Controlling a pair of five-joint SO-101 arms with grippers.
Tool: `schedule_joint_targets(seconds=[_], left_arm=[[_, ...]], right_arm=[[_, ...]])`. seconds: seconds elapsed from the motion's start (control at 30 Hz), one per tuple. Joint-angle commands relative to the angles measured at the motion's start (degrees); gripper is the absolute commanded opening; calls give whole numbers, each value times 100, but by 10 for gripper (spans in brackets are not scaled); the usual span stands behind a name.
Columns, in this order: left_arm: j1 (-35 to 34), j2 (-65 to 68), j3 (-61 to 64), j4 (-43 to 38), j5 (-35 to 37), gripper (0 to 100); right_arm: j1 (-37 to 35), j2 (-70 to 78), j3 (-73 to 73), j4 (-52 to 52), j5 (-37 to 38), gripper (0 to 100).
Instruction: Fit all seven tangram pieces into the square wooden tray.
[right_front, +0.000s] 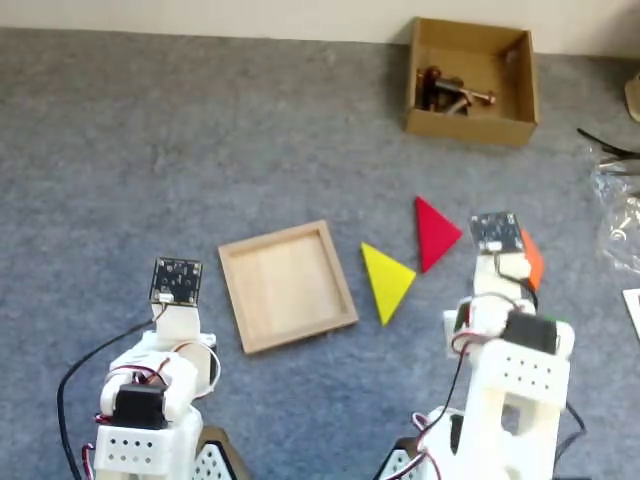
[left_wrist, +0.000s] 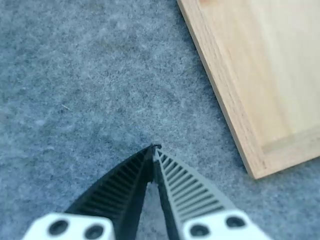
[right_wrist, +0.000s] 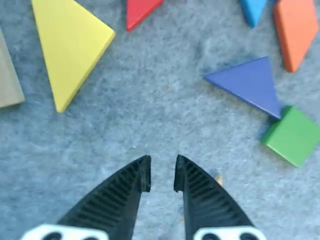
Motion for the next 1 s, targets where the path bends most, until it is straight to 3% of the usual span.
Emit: schedule_joint_targets(seconds=[0.0,0.27,0.7,0.97], left_arm=[[84,-40,110,-9,44,5],[84,-40,110,-9,44,5],[84,-40,110,-9,44,5],[84,-40,110,-9,44,5]], right_arm=[[-356,602,-611,-101,-281,90],[-804,1473,-1200,-127,-308,90],[-884,2949,-2343,-136,-308,91],[-1455,3380,-2440,-602,-360,91]])
